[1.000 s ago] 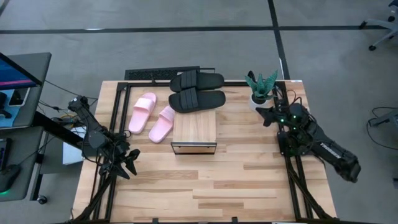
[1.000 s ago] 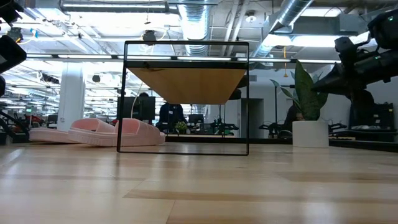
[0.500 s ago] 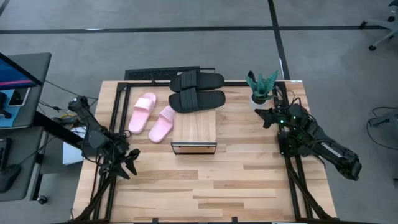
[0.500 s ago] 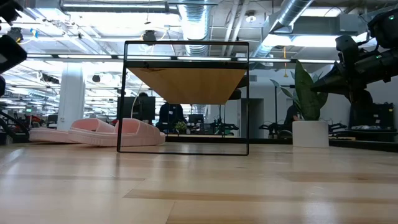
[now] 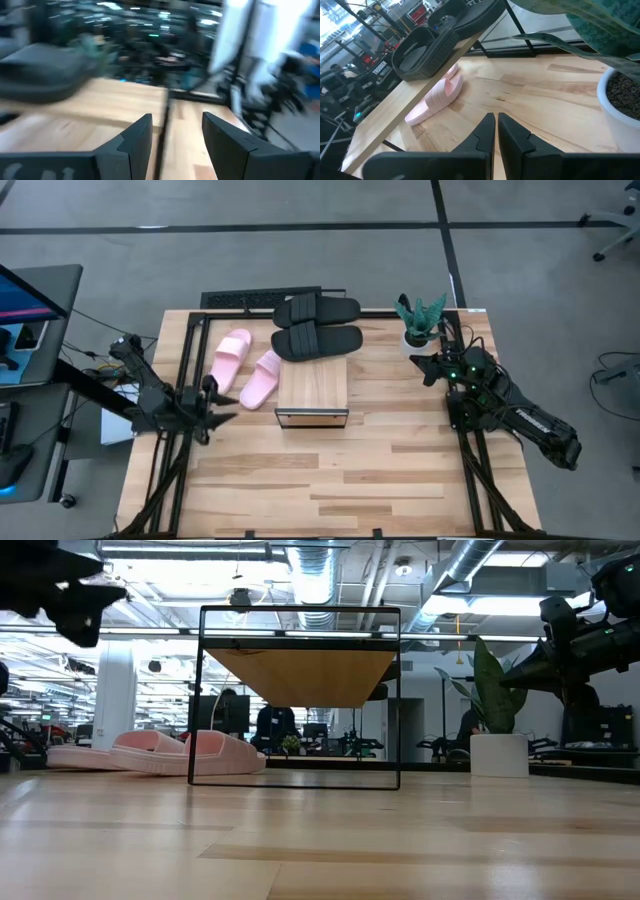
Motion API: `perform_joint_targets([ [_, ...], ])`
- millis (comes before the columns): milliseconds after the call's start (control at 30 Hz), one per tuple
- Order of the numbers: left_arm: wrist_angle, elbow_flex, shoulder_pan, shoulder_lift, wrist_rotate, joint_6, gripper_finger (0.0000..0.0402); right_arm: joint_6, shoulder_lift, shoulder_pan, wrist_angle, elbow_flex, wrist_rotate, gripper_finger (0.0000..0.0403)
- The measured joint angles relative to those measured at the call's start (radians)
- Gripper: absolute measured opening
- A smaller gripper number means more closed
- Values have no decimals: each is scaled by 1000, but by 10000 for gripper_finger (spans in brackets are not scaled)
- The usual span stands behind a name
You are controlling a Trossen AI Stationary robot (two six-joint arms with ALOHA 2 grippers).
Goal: Pick and place slides into the shelf
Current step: Put the left pink slide on the shelf
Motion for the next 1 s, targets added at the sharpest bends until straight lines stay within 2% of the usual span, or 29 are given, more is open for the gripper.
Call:
perform_joint_targets([
  [100,37,0,0,0,-84,-152,162,0,0,0,0,0,0,13],
  [200,41,0,0,0,-98,-279,162,0,0,0,0,0,0,13],
  [433,42,0,0,0,-138,-271,162,0,0,0,0,0,0,13],
  [600,41,1,8,0,-272,-158,162,0,0,0,0,0,0,13],
  [733,38,1,25,0,-287,-90,162,0,0,0,0,0,0,13],
  [833,42,1,43,0,-293,-125,162,0,0,0,0,0,0,13],
  [1000,41,1,62,0,-261,-284,162,0,0,0,0,0,0,13],
])
